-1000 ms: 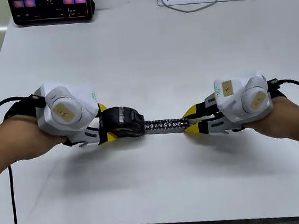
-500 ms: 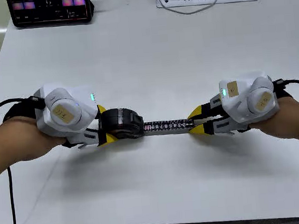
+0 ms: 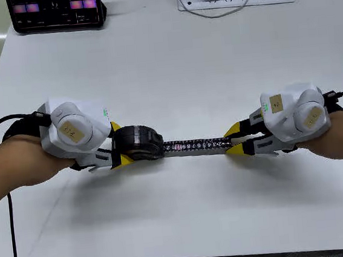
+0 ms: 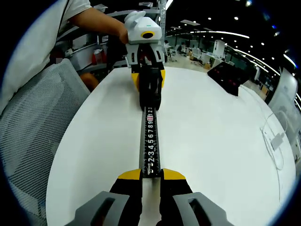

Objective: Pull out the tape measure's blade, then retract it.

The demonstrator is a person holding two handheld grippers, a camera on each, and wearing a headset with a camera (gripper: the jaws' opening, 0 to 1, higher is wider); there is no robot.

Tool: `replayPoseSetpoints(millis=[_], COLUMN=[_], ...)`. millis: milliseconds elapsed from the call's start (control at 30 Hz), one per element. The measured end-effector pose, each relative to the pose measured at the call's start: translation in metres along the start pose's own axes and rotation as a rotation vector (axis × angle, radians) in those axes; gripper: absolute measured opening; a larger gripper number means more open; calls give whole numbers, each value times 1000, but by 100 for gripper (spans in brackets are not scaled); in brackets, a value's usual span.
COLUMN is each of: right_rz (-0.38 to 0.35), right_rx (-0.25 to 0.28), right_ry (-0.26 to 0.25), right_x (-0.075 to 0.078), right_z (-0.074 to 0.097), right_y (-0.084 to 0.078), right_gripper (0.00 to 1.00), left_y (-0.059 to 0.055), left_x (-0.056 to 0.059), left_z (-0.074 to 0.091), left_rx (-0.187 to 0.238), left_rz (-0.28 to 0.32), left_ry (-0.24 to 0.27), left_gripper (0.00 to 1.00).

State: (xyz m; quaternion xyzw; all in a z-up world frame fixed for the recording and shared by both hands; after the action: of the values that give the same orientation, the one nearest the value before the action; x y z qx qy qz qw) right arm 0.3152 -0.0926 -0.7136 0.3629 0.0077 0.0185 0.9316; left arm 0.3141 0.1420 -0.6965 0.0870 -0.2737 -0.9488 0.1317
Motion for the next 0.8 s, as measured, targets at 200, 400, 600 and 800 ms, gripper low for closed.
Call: replayPoseSetpoints(millis=[200, 400, 600, 800], right_rz=[-3, -7, -9, -6], right_rx=[-11, -16, -23, -29], right_ry=[-4, -7, -8, -11], right_x=[0, 0, 0, 0], right_z=[4, 7, 9, 12], right_y=[-4, -7, -10, -12], right_gripper=[9, 9, 9, 9], left_y=[0, 0, 0, 1], left_x=[0, 1, 1, 1], left_z=[0, 1, 1, 1], left_rx=[-2, -1, -1, 0], left_rz=[-3, -2, -4, -3], left_ry=[-1, -1, 2, 1], left_gripper=[27, 27, 27, 27])
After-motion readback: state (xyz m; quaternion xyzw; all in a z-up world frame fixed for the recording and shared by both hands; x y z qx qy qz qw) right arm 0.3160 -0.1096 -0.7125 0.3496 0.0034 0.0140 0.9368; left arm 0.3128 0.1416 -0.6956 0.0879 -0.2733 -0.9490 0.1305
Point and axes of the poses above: the centre of the closed fingertips' face, and the gripper's own axes: z roughly backward along the fingers, x roughly to its right, y roughly out of its top, the point moved 5 cm from there along z, roughly backward along the fingers, and after that the axes turned 2 degrees about y, right-handed, at the moved point
